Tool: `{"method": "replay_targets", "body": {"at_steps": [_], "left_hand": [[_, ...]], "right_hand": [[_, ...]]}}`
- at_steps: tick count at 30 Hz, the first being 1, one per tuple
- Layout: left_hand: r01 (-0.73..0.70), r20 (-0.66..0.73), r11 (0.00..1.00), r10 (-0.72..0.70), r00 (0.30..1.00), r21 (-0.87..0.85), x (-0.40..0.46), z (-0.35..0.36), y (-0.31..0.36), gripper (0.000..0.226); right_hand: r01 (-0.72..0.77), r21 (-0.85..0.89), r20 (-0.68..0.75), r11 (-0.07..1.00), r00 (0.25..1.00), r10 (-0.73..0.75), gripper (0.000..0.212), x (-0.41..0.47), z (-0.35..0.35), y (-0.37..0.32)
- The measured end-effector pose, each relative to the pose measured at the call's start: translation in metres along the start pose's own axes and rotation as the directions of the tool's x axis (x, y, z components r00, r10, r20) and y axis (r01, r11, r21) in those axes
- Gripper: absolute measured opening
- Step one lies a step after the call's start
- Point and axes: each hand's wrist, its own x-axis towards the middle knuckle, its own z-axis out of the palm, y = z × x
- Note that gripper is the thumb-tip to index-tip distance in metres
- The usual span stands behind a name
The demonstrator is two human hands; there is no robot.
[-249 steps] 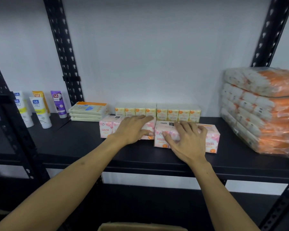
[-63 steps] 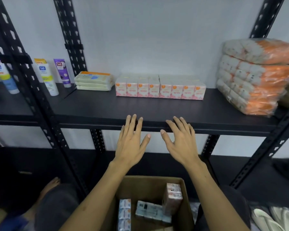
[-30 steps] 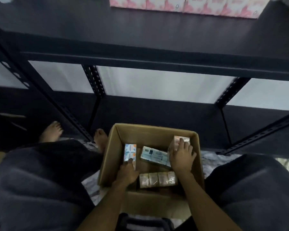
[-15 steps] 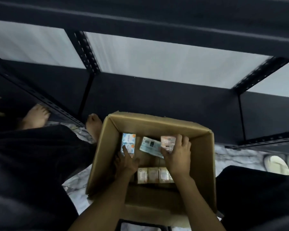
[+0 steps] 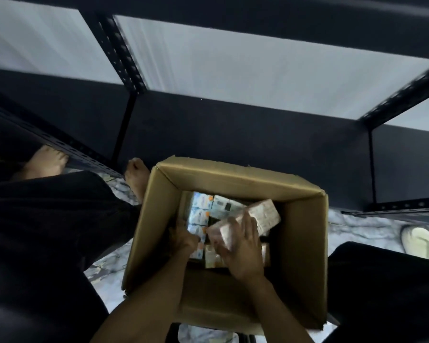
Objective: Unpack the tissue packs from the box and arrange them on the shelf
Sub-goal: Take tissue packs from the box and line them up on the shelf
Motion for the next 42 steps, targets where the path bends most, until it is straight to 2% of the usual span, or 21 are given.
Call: {"method": "replay_targets", "body": {"at_steps": [3,5,6,8,9,10,11,13,14,15,16,17,19,21,24,26,30,33,35,38,42], "left_hand": [[-0.042,0.06,0.992,0.049,0.997,-0.119,0.001,-0.001,-0.002,0.078],[-0.062,0.05,0.975,0.074,0.996,-0.215,-0.002,-0.004,-0.001,0.056],[-0.056,0.046,0.964,0.071,0.996,-0.261,-0.004,-0.006,0.001,0.049],[-0.032,0.032,0.947,0.044,0.999,-0.321,-0.003,-0.01,0.005,0.043],[-0.026,0.022,0.942,0.035,0.999,-0.336,-0.001,-0.012,0.005,0.042],[-0.008,0.02,0.934,0.017,1.0,-0.357,0.002,-0.014,0.005,0.046],[0.014,0.024,0.927,-0.005,1.0,-0.374,0.004,-0.015,0.004,0.054],[0.062,0.079,0.921,-0.034,0.996,-0.384,0.007,-0.014,0.002,0.069],[0.075,0.129,0.922,-0.028,0.991,-0.379,0.005,-0.013,0.003,0.066],[0.069,0.166,0.93,-0.009,0.986,-0.362,0.003,-0.012,0.005,0.057],[0.06,0.181,0.935,0.005,0.983,-0.349,0.001,-0.011,0.007,0.051],[0.047,0.182,0.936,0.018,0.983,-0.349,0.001,-0.01,0.009,0.053],[0.056,0.196,0.922,0.022,0.98,-0.382,0.005,-0.007,0.008,0.063],[0.086,0.229,0.89,0.021,0.973,-0.449,0.005,-0.009,0.007,0.068],[0.116,0.239,0.863,0.006,0.971,-0.492,0.005,-0.012,0.003,0.071],[0.099,0.217,0.862,0.013,0.976,-0.497,-0.003,-0.017,0.003,0.07],[0.009,0.156,0.869,0.078,0.985,-0.495,-0.023,-0.031,0.002,0.063],[-0.045,0.177,0.869,0.151,0.973,-0.493,-0.042,-0.044,0.001,0.047],[-0.108,0.205,0.876,0.228,0.952,-0.471,-0.056,-0.053,0.004,0.043],[-0.188,0.214,0.864,0.317,0.924,-0.468,-0.079,-0.063,0.009,0.048],[-0.257,0.163,0.837,0.374,0.913,-0.482,-0.109,-0.083,0.012,0.045]], "right_hand": [[-0.089,-0.123,0.137,0.988,0.985,0.106,0.066,-0.007,0.014,0.011],[-0.134,-0.108,0.124,0.985,0.981,0.147,0.051,-0.004,0.01,0.013],[-0.144,-0.079,0.076,0.987,0.986,0.149,0.042,-0.001,0.008,0.014],[-0.166,0.002,-0.111,0.986,0.98,0.165,0.033,0.007,0.005,0.018],[-0.227,0.08,-0.213,0.971,0.947,0.239,0.033,0.009,0.004,0.02],[-0.303,0.213,-0.285,0.929,0.89,0.355,0.036,0.012,0.003,0.024],[-0.39,0.371,-0.286,0.842,0.815,0.504,0.046,0.015,0.002,0.029],[-0.529,0.631,-0.092,0.568,0.676,0.731,0.081,0.024,0.003,0.042],[-0.544,0.71,0.013,0.448,0.646,0.763,0.098,0.029,0.005,0.05],[-0.538,0.757,0.088,0.371,0.646,0.758,0.11,0.032,0.009,0.056],[-0.532,0.779,0.144,0.331,0.666,0.732,0.113,0.036,0.014,0.064],[-0.513,0.802,0.169,0.306,0.687,0.707,0.103,0.041,0.021,0.074],[-0.478,0.842,0.198,0.251,0.706,0.679,0.068,0.042,0.015,0.07],[-0.461,0.865,0.237,0.2,0.725,0.647,0.052,0.04,0.008,0.066],[-0.456,0.888,0.359,0.062,0.769,0.529,0.031,0.032,0.002,0.065],[-0.496,0.867,0.427,0.037,0.78,0.458,0.034,0.025,0.001,0.063],[-0.511,0.856,0.452,0.076,0.811,0.371,0.048,0.019,-0.005,0.053],[-0.518,0.851,0.473,0.08,0.825,0.31,0.045,0.008,-0.016,0.038],[-0.519,0.851,0.491,0.077,0.84,0.232,0.048,-0.003,-0.02,0.029],[-0.48,0.873,0.467,0.084,0.873,0.141,0.051,-0.023,-0.032,0.015],[-0.423,0.905,0.422,0.033,0.906,0.034,0.057,-0.039,-0.057,0.003]]}}
